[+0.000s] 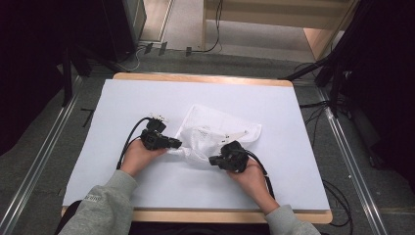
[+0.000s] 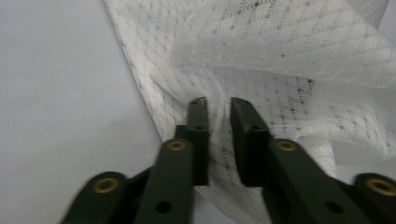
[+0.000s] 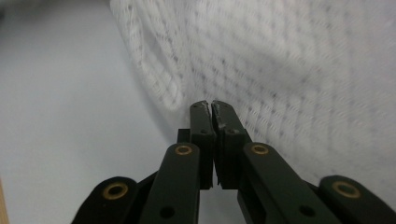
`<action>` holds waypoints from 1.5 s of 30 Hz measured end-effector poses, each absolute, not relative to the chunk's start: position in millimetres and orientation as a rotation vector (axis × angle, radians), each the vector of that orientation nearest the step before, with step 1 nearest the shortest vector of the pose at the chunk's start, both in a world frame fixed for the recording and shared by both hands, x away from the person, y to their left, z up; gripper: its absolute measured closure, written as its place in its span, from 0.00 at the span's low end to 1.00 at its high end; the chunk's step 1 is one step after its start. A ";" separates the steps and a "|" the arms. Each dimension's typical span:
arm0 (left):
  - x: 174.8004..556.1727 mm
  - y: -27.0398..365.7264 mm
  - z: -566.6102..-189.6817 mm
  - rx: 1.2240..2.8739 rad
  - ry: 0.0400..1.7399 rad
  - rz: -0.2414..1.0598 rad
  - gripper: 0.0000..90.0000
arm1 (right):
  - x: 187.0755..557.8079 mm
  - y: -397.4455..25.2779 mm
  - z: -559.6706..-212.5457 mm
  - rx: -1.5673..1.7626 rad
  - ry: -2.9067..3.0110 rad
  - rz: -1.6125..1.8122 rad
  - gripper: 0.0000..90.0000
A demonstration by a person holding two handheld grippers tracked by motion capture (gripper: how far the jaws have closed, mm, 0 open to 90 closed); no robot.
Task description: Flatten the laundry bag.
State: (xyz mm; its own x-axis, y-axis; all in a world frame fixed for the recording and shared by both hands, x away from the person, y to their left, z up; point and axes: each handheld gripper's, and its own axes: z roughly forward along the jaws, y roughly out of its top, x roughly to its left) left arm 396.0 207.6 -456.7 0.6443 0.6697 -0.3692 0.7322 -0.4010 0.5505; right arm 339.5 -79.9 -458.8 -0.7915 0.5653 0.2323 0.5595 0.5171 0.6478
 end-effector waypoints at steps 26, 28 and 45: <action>373.0 212.6 -440.0 2.118 1.019 0.013 0.99 | 406.9 -70.5 -418.4 0.985 2.619 1.239 0.46; 373.1 213.6 -440.5 2.110 1.019 0.013 0.99 | 410.9 -65.3 -420.2 0.980 2.633 1.233 0.45; 372.1 241.6 -432.1 2.059 1.077 0.053 0.99 | 387.8 -91.1 -411.4 0.950 2.637 1.235 1.00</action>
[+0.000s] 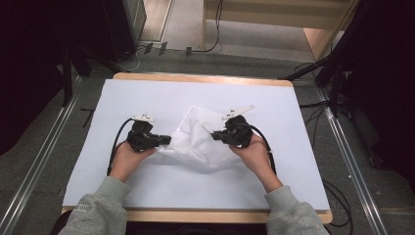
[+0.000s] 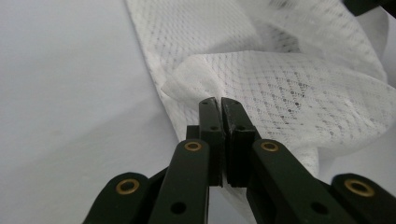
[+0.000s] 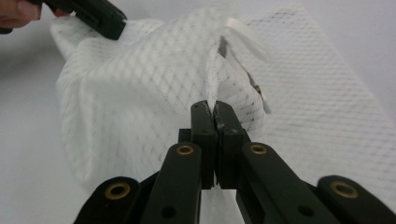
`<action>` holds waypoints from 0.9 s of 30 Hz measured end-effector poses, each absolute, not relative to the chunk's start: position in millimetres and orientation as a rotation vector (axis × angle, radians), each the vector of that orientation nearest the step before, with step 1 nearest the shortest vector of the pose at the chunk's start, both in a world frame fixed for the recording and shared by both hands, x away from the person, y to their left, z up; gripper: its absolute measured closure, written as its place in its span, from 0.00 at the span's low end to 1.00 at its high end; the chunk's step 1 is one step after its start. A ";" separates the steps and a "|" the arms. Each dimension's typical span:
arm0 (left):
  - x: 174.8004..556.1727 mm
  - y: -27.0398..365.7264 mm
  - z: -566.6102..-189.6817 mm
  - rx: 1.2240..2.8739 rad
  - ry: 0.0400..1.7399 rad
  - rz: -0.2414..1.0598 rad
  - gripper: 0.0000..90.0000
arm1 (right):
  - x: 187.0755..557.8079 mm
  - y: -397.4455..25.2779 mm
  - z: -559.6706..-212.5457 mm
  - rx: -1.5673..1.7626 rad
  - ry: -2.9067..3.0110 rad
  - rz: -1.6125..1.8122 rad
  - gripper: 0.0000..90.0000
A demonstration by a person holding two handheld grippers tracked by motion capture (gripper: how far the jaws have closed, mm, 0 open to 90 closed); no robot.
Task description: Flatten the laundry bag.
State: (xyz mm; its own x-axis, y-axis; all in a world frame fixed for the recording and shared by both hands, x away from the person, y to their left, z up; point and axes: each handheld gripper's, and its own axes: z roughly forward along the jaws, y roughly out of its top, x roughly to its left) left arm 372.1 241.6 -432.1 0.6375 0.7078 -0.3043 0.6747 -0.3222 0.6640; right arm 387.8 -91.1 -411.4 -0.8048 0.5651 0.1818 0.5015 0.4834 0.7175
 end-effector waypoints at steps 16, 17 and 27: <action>377.1 269.2 -437.0 2.090 1.175 0.045 0.99 | 325.1 -133.9 -426.7 1.010 2.664 1.200 1.00; 377.8 269.4 -437.9 2.090 1.181 0.041 0.99 | 322.3 -135.6 -429.4 1.024 2.678 1.195 1.00; 380.1 267.9 -425.7 2.049 1.094 0.017 0.79 | 310.4 -140.9 -433.2 1.036 2.663 1.224 0.80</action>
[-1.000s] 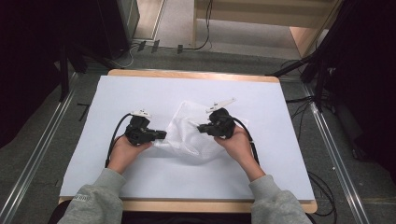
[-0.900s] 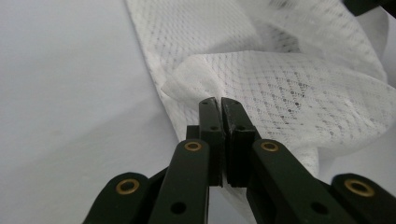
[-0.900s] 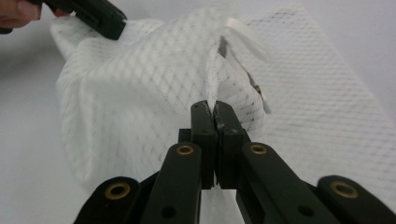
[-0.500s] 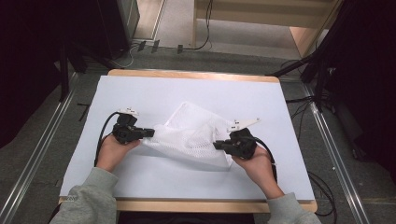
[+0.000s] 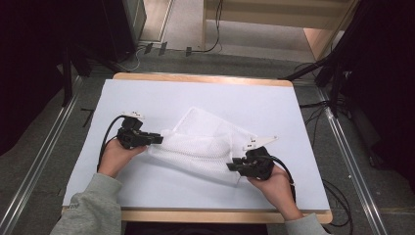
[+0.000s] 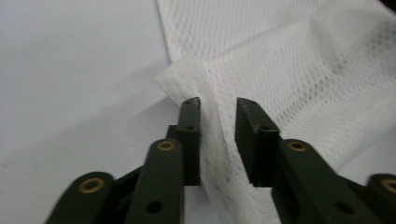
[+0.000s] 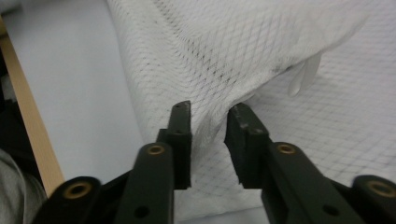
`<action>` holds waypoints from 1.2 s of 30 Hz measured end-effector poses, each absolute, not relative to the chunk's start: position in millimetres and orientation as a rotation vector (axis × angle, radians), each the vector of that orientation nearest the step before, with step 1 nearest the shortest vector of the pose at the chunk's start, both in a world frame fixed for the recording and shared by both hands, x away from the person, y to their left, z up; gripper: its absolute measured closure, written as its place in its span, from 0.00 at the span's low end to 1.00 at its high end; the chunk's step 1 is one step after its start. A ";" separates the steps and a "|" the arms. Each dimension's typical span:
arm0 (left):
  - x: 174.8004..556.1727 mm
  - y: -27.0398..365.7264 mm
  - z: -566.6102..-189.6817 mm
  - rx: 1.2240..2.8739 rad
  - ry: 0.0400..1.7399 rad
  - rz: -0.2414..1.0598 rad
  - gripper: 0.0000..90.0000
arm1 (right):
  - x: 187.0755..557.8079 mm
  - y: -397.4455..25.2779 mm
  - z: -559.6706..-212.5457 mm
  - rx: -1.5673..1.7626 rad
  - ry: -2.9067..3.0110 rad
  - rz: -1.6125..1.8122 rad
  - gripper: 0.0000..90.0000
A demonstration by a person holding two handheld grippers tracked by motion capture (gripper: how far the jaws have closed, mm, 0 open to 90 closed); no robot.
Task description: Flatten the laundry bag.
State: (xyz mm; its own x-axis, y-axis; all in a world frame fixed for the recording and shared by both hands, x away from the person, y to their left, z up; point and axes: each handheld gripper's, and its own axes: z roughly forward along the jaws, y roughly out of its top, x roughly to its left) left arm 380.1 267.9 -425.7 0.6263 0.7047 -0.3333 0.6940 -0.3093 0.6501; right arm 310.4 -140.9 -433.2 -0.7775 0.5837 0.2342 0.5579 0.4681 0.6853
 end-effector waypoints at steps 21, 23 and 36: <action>440.8 226.8 -445.3 2.118 1.072 0.046 0.68 | 321.7 -173.4 -444.6 1.211 2.497 1.167 0.68; 444.6 223.4 -448.2 2.127 1.067 0.043 0.69 | 320.1 -173.5 -445.4 1.220 2.495 1.157 0.68; 453.5 205.6 -457.5 2.188 1.059 0.059 0.93 | 319.4 -173.9 -450.7 1.248 2.491 1.140 0.69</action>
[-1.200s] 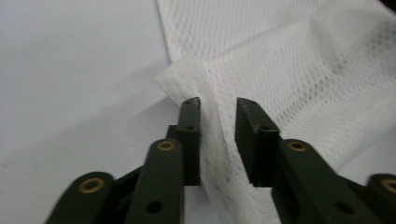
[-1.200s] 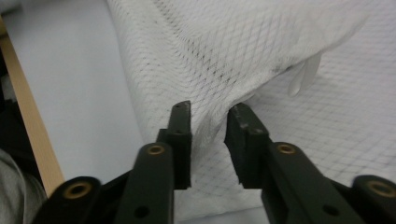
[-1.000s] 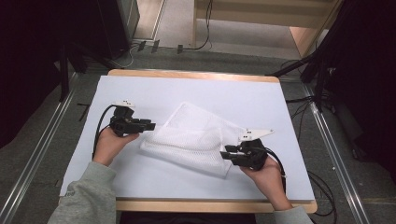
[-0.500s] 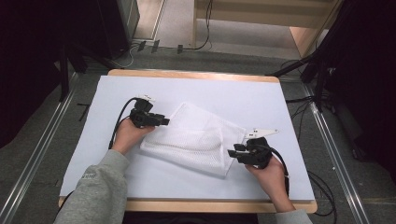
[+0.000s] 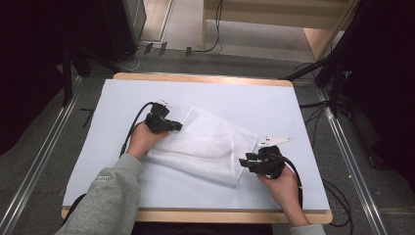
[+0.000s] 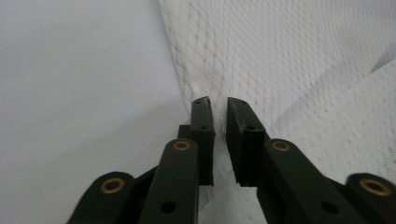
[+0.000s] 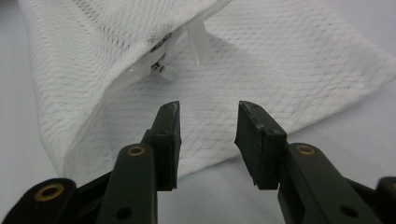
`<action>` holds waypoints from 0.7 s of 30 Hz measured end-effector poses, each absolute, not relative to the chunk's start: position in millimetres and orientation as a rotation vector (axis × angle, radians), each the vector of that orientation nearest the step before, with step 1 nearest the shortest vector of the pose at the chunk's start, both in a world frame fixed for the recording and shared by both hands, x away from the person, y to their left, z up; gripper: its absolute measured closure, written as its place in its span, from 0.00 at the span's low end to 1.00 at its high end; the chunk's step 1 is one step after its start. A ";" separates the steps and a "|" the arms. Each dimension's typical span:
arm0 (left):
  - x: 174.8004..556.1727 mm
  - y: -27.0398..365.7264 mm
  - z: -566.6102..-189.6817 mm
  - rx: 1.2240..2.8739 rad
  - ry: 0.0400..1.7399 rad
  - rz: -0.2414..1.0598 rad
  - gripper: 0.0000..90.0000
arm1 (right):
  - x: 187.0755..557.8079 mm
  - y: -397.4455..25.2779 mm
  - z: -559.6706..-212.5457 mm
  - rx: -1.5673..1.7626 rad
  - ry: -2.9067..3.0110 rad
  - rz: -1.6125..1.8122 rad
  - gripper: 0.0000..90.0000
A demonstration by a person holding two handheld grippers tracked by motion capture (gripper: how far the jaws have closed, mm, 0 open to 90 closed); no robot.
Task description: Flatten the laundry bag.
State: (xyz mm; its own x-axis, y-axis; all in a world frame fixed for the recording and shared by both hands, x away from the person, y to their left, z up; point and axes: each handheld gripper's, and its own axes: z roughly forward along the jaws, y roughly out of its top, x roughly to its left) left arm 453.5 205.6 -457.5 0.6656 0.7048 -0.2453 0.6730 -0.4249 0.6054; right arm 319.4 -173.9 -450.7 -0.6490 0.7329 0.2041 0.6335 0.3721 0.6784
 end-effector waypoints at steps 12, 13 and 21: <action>458.9 227.1 -450.3 2.096 1.164 0.066 1.00 | 321.2 -172.8 -452.1 1.251 2.494 1.140 0.69; 459.6 231.9 -449.4 2.082 1.181 0.075 1.00 | 321.4 -173.2 -452.0 1.251 2.494 1.141 0.69; 462.8 272.2 -448.5 1.987 1.329 0.134 1.00 | 327.1 -172.0 -453.1 1.273 2.466 1.155 0.69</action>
State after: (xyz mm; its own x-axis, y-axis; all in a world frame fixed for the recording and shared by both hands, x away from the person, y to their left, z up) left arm 462.8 272.2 -448.5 0.4604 0.8367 -0.2966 0.7606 -0.1996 0.6177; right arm 327.1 -172.0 -453.1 -0.6334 0.7439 0.2131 0.6398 0.3487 0.6849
